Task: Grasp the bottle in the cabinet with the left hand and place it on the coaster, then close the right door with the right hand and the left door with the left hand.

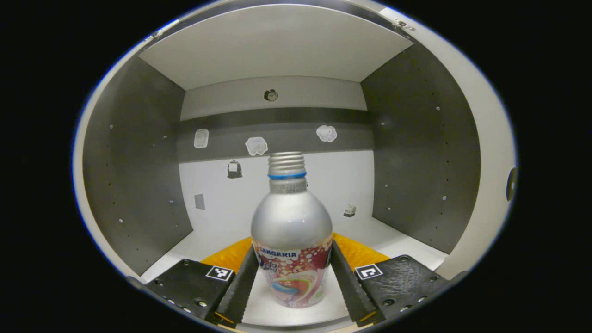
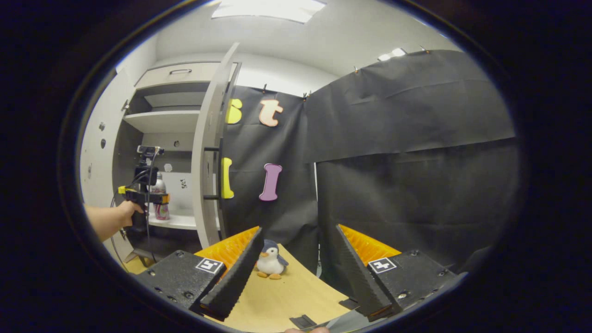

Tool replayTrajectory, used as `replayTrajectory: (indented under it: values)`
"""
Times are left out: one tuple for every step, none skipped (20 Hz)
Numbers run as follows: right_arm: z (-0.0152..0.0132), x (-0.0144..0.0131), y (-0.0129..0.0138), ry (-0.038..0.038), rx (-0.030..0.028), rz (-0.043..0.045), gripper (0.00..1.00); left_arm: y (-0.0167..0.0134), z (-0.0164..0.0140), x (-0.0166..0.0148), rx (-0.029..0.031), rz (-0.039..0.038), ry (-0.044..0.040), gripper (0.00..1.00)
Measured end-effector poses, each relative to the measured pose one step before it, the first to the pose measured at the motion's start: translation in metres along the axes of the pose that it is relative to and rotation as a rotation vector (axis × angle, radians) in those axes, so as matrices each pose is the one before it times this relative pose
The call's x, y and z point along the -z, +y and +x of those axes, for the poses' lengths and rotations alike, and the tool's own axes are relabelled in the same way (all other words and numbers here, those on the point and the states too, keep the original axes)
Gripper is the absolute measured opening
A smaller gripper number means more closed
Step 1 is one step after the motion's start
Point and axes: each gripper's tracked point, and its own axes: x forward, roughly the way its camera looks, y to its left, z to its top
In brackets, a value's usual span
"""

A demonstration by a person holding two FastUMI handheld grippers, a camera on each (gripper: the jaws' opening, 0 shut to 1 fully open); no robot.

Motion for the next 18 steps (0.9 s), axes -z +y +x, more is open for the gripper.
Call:
replayTrajectory:
  values:
    - [-0.00075,-0.00004,0.00116,0.00408,-0.00377,0.00007,1.00,0.00007,-0.00009,-0.00150,0.00238,-0.00779,-0.00075,0.81]
    - [-0.00112,-0.00016,0.00112,-0.00005,-0.00201,0.00115,0.99,-0.00016,-0.00157,0.00007,0.00493,-0.00400,0.00121,0.82]
    - [-0.00343,0.00080,0.00052,-0.00157,-0.00077,-0.00028,0.99,0.00061,-0.00118,-0.00229,-0.00272,-0.00434,-0.00637,0.82]
    - [-0.00060,-0.00075,-0.00025,-0.00245,0.00108,-0.00007,1.00,-0.00021,-0.00172,-0.00136,0.00390,-0.00468,-0.00315,0.81]
    - [0.00074,-0.00110,0.00095,-0.00428,-0.00027,0.00240,0.99,0.00108,-0.00333,-0.00182,-0.00437,-0.00447,-0.00818,0.81]
    - [0.00069,-0.00112,0.00090,-0.00228,-0.00340,0.00287,0.99,0.00099,-0.00272,-0.00286,-0.00048,-0.00675,-0.00799,0.81]
    - [0.00113,0.00133,0.00116,0.00130,-0.00699,0.00170,1.00,-0.00054,-0.00347,-0.00094,0.00261,-0.00654,-0.00052,0.81]
    - [0.00105,0.00030,0.00294,0.00270,-0.00846,-0.00042,1.00,0.00122,-0.00531,0.00000,-0.00047,-0.00328,0.00171,0.77]
    - [0.00074,0.00038,0.00381,0.00101,-0.01200,-0.00084,1.00,0.00052,-0.00571,-0.00023,0.00306,-0.00201,0.00226,0.77]
    - [0.00080,-0.00044,0.00313,-0.00066,-0.01231,-0.00430,0.99,0.00080,-0.00650,-0.00066,0.00255,0.00057,-0.00376,0.81]
    - [0.00169,0.00097,0.00084,0.00068,-0.00945,-0.00595,0.99,0.00084,-0.00490,-0.00114,-0.00009,0.00420,-0.00703,0.77]
    - [0.00199,0.00160,0.00291,0.00673,-0.01008,-0.00449,0.99,0.00194,-0.01004,-0.00151,-0.00427,0.00505,-0.00892,0.81]
    - [0.00234,0.00072,0.00269,0.00406,-0.01298,0.00047,0.99,0.00019,-0.01207,-0.00012,-0.00072,0.00361,-0.00464,0.81]
    - [0.00200,-0.00064,0.00330,0.00146,-0.01735,0.00287,1.00,0.00017,-0.01067,-0.00021,-0.00354,0.00427,-0.00785,0.81]
    - [0.00175,0.00149,0.00432,0.00402,-0.01572,0.00200,1.00,-0.00016,-0.00948,0.00079,0.00112,0.00609,-0.00417,0.81]
    - [0.00224,0.00114,0.00518,0.00557,-0.02052,0.00054,1.00,0.00001,-0.01003,0.00018,-0.00333,0.00995,-0.01412,0.81]
    - [0.00157,0.00153,0.00333,0.00438,-0.01685,-0.00035,1.00,0.00059,-0.00784,-0.00005,-0.00160,0.01832,-0.01991,0.77]
    - [0.00118,0.00072,0.00443,0.00325,-0.01927,-0.00062,0.99,-0.00011,-0.00989,0.00590,-0.00326,0.00701,0.00076,0.77]
